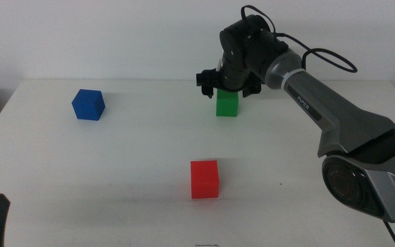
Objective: Stack red cubes first, then green, then blue cubes in a specific spot.
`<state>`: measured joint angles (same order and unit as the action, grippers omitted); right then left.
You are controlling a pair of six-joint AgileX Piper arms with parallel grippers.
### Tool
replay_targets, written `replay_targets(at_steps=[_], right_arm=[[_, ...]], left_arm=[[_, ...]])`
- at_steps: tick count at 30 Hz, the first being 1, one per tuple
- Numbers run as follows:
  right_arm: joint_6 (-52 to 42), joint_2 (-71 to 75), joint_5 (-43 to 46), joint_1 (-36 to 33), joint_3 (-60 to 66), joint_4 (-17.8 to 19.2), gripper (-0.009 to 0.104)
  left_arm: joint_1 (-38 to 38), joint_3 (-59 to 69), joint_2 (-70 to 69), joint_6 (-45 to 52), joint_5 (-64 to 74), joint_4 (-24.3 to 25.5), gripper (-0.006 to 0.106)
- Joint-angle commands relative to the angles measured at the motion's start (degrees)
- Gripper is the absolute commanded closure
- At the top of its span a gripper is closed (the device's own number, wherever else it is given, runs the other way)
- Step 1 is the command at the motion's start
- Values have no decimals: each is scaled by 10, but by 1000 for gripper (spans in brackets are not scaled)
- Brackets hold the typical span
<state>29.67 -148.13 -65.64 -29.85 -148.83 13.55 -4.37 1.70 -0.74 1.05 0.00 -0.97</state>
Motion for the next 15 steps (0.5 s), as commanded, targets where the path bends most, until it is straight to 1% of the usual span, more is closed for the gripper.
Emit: replay_targets(at_steps=[1, 7, 15], right_arm=[[7, 43, 15, 3, -19, 18, 1], [15, 36, 6, 3, -19, 5, 2], [22, 31, 19, 1, -19, 23, 10]], left_arm=[[-1, -2, -12, -5, -49, -7, 8], [-1, -2, -12, -5, -49, -7, 8], [-1, -2, -12, -5, -49, -7, 8]])
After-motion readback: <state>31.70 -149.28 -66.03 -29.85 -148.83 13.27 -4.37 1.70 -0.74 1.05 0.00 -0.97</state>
